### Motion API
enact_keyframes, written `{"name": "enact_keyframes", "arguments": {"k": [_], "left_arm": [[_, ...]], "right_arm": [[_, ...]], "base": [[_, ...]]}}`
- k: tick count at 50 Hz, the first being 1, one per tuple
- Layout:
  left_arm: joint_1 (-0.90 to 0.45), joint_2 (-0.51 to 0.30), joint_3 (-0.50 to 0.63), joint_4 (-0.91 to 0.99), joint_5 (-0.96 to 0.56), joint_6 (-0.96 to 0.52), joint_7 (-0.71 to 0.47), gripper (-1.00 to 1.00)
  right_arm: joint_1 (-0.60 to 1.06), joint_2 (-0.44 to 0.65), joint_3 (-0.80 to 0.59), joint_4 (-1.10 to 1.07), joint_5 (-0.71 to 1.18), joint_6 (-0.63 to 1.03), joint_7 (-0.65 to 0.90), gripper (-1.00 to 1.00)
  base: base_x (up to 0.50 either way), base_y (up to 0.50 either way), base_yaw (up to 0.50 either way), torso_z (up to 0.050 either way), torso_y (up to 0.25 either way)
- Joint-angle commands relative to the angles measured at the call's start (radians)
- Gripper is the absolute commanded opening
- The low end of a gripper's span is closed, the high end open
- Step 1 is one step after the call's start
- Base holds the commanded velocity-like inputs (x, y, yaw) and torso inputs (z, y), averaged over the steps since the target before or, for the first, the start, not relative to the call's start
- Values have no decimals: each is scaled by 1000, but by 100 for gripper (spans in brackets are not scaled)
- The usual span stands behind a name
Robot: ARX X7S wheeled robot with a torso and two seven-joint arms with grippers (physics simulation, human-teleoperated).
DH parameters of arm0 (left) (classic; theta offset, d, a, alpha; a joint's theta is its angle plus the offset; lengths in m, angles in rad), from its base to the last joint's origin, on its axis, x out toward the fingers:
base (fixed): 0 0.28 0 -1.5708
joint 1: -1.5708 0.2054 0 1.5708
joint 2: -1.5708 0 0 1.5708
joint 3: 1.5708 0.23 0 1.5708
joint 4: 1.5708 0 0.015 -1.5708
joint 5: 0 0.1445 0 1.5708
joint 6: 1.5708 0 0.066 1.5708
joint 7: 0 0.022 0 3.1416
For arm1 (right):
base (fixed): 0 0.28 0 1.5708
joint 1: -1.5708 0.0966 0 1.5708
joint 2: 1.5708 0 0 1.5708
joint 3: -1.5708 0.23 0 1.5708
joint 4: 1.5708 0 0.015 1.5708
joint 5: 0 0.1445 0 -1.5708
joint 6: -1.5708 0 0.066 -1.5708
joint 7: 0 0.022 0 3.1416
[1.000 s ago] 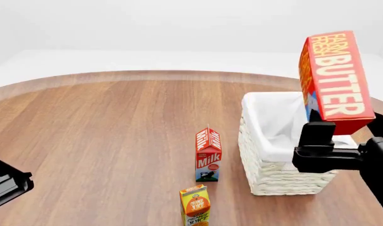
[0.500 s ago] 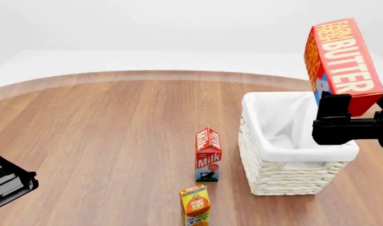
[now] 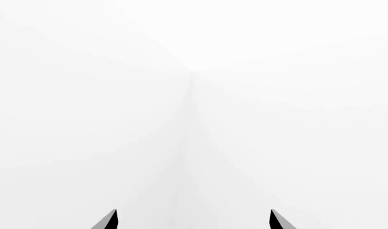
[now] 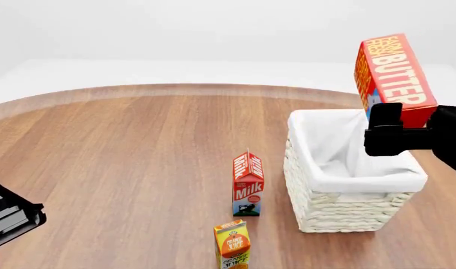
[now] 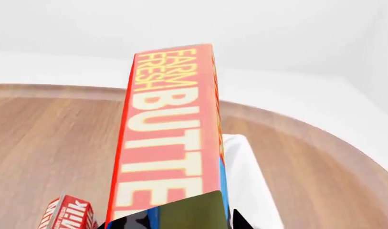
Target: Pick up the cream cheese box and the butter, and put them in the basket.
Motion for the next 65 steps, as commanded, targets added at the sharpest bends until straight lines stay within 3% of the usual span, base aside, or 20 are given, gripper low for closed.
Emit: {"name": "enact_keyframes", "arguments": {"k": [1, 28, 65], "left_arm": [[-1, 22, -25, 12, 5, -17, 25, 100], [-7, 23, -14, 0, 5, -19, 28, 100], [-14, 22, -1, -5, 7, -30, 31, 100]], "right_arm": [[38, -97, 29, 119, -104, 32, -89, -100], [-100, -141, -35, 249, -159, -33, -124, -100], [-154, -202, -82, 425, -234, 8, -274, -100]], "base": [[0, 0, 0, 0, 10], [0, 0, 0, 0, 1], [0, 0, 0, 1, 2]]}}
